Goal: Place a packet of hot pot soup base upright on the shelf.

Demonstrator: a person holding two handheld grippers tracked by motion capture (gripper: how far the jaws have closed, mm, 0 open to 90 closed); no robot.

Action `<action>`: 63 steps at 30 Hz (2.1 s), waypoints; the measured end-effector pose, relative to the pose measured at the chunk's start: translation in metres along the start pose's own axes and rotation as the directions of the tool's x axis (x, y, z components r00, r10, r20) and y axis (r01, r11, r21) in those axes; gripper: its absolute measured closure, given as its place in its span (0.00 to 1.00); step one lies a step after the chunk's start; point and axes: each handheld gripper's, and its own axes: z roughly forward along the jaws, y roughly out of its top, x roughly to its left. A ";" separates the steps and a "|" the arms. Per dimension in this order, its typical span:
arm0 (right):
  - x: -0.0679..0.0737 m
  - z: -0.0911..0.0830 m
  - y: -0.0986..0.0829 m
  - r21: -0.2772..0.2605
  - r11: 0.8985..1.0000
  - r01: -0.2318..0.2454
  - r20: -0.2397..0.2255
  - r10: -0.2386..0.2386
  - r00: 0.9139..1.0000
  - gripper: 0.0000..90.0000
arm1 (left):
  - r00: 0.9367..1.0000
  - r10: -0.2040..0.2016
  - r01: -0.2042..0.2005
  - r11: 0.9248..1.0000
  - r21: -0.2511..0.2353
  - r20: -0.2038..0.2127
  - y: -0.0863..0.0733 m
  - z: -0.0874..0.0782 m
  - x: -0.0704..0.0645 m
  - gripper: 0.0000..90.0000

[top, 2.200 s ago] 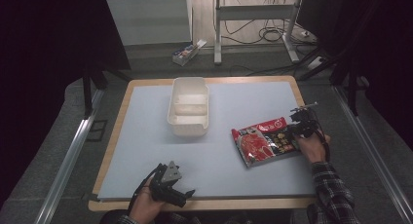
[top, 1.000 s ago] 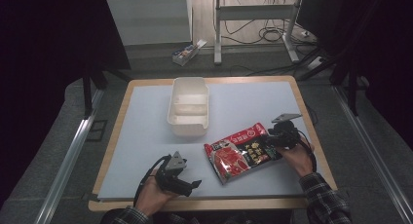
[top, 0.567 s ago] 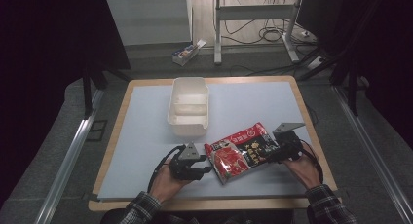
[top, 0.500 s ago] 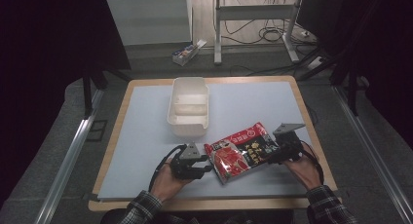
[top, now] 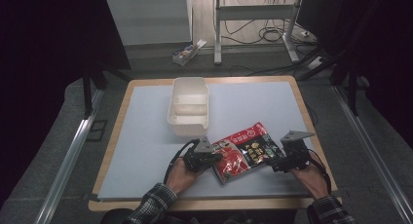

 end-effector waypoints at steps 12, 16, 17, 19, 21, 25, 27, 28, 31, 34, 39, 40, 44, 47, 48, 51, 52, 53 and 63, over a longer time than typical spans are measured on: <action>-0.001 -0.010 -0.012 -0.013 1.000 -0.005 0.005 0.005 1.000 0.00 | 1.000 -0.010 0.010 1.000 0.001 -0.027 -0.011 0.001 -0.002 1.00; -0.002 -0.012 -0.016 -0.012 1.000 -0.006 -0.001 0.006 1.000 0.00 | 0.999 -0.015 0.015 1.000 -0.002 -0.037 -0.014 0.000 -0.004 1.00; -0.002 -0.013 -0.017 -0.010 1.000 -0.005 -0.003 0.005 1.000 0.00 | 0.999 -0.017 0.017 1.000 -0.005 -0.038 -0.015 0.000 -0.004 1.00; 0.000 -0.015 -0.019 -0.011 1.000 -0.006 -0.005 0.006 1.000 0.00 | 0.999 -0.024 0.024 1.000 -0.007 -0.039 -0.016 0.000 -0.004 1.00; 0.002 -0.017 -0.021 -0.010 1.000 0.005 -0.006 -0.005 1.000 0.00 | 0.999 -0.026 0.026 1.000 -0.007 -0.045 -0.017 0.000 -0.005 1.00; 0.003 -0.019 -0.022 -0.014 1.000 0.004 -0.017 -0.004 1.000 0.00 | 0.999 -0.032 0.032 0.999 -0.006 -0.043 -0.019 -0.001 -0.004 1.00; 0.003 -0.020 -0.021 -0.014 1.000 0.004 -0.021 -0.005 1.000 0.00 | 0.999 -0.034 0.034 0.999 -0.005 -0.042 -0.020 -0.001 -0.004 1.00; 0.003 -0.020 -0.021 -0.016 1.000 0.005 -0.025 -0.006 1.000 0.00 | 0.998 -0.040 0.040 0.999 -0.005 -0.038 -0.020 -0.001 -0.004 1.00; 0.004 -0.021 -0.018 -0.026 1.000 0.013 -0.040 -0.014 0.999 0.00 | 0.998 -0.050 0.050 0.999 -0.009 -0.035 -0.021 -0.001 -0.003 1.00; 0.007 -0.022 -0.016 -0.048 0.999 0.024 -0.077 -0.027 0.997 0.00 | 0.998 -0.053 0.053 0.999 -0.011 -0.037 -0.022 -0.001 -0.004 1.00; 0.013 -0.017 -0.005 -0.052 0.997 0.051 -0.095 -0.056 0.994 0.00 | 0.998 -0.058 0.058 0.998 -0.011 -0.034 -0.022 -0.001 -0.003 1.00; 0.013 -0.017 -0.005 -0.052 0.997 0.051 -0.095 -0.056 0.994 0.00 | 0.998 -0.060 0.060 0.998 -0.010 -0.035 -0.022 -0.001 -0.003 1.00; 0.013 -0.006 0.013 -0.011 1.000 0.002 -0.125 -0.003 0.992 0.00 | 0.998 -0.057 0.056 0.998 -0.011 -0.042 -0.023 -0.001 -0.004 1.00; 0.009 -0.002 0.024 0.004 0.998 -0.069 -0.179 0.068 0.982 0.00 | 0.998 -0.056 0.056 0.998 -0.010 -0.042 -0.023 -0.001 -0.004 1.00; 0.009 -0.001 0.027 0.006 0.997 -0.081 -0.200 0.081 0.976 0.00 | 0.997 -0.058 0.058 0.998 -0.012 -0.043 -0.023 -0.001 -0.004 1.00; 0.009 0.003 0.034 0.032 0.995 -0.091 -0.220 0.096 0.971 0.02 | 0.997 -0.061 0.061 0.998 -0.012 -0.041 -0.023 -0.001 -0.004 1.00; 0.010 0.006 0.039 0.039 0.995 -0.095 -0.223 0.102 0.969 0.06 | 0.997 -0.061 0.061 0.998 -0.013 -0.040 -0.023 -0.001 -0.004 1.00; 0.012 0.009 0.044 0.036 0.993 -0.110 -0.234 0.115 0.965 0.18 | 0.997 -0.061 0.060 0.998 -0.014 -0.041 -0.023 -0.001 -0.004 1.00; 0.015 0.003 0.062 -0.067 0.975 -0.214 -0.297 0.185 0.937 0.54 | 0.999 -0.021 0.021 1.000 0.007 -0.047 -0.022 -0.001 -0.004 1.00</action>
